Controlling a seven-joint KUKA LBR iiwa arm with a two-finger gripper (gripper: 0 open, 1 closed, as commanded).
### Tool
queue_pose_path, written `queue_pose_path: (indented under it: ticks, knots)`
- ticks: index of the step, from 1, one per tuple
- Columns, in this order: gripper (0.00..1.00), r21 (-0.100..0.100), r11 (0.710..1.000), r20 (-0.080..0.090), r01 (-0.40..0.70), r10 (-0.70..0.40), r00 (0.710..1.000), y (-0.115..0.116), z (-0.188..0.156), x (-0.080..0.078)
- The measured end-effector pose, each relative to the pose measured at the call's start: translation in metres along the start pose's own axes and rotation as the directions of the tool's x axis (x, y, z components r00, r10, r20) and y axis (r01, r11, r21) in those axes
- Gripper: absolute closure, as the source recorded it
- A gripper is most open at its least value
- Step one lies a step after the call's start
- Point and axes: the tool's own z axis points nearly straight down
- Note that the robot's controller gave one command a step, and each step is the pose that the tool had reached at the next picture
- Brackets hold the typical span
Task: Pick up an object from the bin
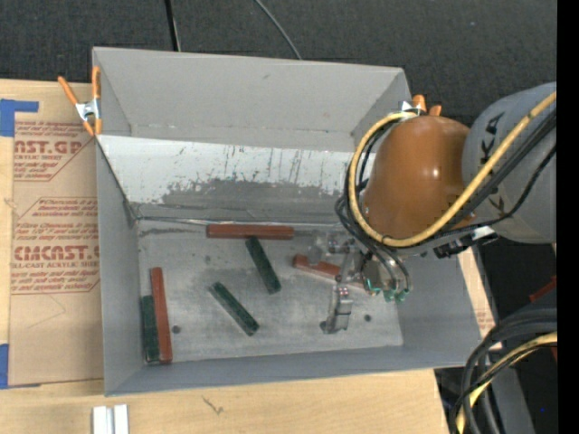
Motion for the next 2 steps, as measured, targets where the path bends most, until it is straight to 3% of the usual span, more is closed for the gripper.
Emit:
queue_pose_path:
  ticks: [1, 2]
  knots:
    - [0.0, -0.001, 0.997, 0.006, -0.083, 0.083, 0.997, -0.014, 0.045, -0.028]
    - [1.0, 0.0, 0.998, 0.011, -0.06, 0.06, 0.998, -0.02, 0.121, -0.055]
